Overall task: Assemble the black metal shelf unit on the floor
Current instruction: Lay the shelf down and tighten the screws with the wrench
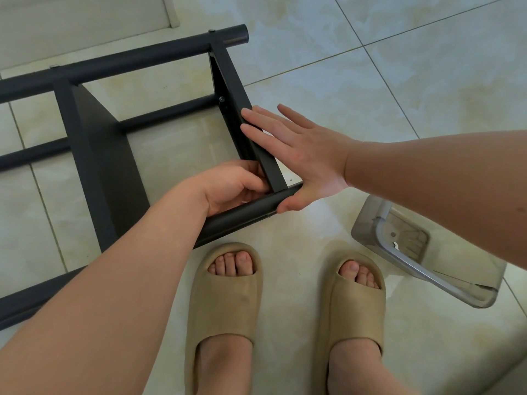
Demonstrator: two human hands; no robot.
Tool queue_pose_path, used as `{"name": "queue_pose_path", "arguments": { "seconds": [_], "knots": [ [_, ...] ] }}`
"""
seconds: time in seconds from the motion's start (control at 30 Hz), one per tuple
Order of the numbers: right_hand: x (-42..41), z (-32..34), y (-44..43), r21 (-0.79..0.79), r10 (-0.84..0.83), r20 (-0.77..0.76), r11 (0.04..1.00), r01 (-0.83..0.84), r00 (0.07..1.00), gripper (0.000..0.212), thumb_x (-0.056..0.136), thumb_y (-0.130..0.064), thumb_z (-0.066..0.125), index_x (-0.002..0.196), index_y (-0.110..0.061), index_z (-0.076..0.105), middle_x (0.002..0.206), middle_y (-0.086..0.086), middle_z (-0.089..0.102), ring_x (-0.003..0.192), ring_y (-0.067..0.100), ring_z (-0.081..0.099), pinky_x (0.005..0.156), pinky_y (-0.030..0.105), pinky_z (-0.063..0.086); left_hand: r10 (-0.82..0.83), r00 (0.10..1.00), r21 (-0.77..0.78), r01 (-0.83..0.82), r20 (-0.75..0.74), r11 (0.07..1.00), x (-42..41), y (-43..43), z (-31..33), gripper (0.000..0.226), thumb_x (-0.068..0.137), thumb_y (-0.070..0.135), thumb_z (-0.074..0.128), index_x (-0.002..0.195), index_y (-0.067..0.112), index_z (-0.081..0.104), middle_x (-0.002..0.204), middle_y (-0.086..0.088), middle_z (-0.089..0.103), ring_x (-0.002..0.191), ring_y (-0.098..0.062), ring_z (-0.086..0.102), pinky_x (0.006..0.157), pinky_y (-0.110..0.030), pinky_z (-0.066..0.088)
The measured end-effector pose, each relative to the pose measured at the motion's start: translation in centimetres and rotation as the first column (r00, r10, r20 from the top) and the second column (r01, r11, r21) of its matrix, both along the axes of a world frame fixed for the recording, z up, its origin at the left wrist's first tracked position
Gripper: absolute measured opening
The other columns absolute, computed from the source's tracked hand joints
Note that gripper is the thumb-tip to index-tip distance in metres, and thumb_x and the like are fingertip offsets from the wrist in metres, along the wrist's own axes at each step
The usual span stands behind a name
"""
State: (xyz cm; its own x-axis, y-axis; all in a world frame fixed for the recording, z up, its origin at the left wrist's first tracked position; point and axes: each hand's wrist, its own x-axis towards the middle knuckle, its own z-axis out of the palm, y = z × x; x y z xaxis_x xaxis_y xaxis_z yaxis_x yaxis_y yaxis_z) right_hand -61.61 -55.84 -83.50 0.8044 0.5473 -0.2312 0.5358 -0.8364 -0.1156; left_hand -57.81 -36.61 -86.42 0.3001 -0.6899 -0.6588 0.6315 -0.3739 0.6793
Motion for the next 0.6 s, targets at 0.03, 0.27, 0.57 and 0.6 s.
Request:
{"name": "queue_pose_path", "arguments": {
  "seconds": [0.03,0.27,0.57,0.6],
  "knots": [
    [-0.01,0.01,0.02,0.000,0.000,-0.001,1.000,0.000,1.000,0.130,0.070,-0.088,0.044,0.161,-0.008,-0.003,0.169,0.014,-0.007,0.157,0.027,-0.008,0.126,0.049,-0.004,0.015,1.000,0.012,-0.015,-0.004,1.000,-0.03,-0.04,-0.07,0.026,0.091,-0.011,0.046,0.112,-0.004,0.060,0.107,-0.028,0.067,0.094,-0.038,0.069,0.094,-0.050,0.053],
    [0.00,0.10,0.03,-0.002,0.000,-0.006,1.000,0.000,1.000,0.130,0.071,-0.088,0.043,0.161,-0.007,-0.003,0.169,0.014,-0.007,0.157,0.027,-0.008,0.126,0.050,-0.004,-0.033,0.993,0.109,0.020,0.117,0.994,-0.14,-0.25,-0.68,0.023,0.089,-0.006,0.055,0.084,0.005,0.074,0.091,-0.022,0.072,0.085,-0.032,0.069,0.091,-0.045,0.054],
    [0.00,-0.04,-0.02,0.015,0.000,0.003,1.000,0.000,1.000,0.130,0.070,-0.089,0.043,0.161,-0.007,-0.001,0.169,0.014,-0.006,0.157,0.027,-0.007,0.126,0.050,-0.003,0.001,0.996,0.044,-0.005,0.091,0.999,0.07,-0.01,-0.71,0.015,0.088,-0.009,0.057,0.093,0.001,0.067,0.088,-0.017,0.070,0.078,-0.028,0.068,0.086,-0.040,0.053],
    [0.00,-0.04,0.00,0.016,-0.001,0.003,1.000,0.001,1.000,0.130,0.070,-0.089,0.043,0.161,-0.007,0.000,0.169,0.014,-0.005,0.157,0.027,-0.007,0.126,0.049,-0.003,-0.001,0.996,0.033,-0.002,0.087,0.999,0.11,0.04,-0.64,0.016,0.088,-0.010,0.056,0.095,0.001,0.066,0.088,-0.017,0.070,0.078,-0.027,0.068,0.084,-0.039,0.054]
  ]
}}
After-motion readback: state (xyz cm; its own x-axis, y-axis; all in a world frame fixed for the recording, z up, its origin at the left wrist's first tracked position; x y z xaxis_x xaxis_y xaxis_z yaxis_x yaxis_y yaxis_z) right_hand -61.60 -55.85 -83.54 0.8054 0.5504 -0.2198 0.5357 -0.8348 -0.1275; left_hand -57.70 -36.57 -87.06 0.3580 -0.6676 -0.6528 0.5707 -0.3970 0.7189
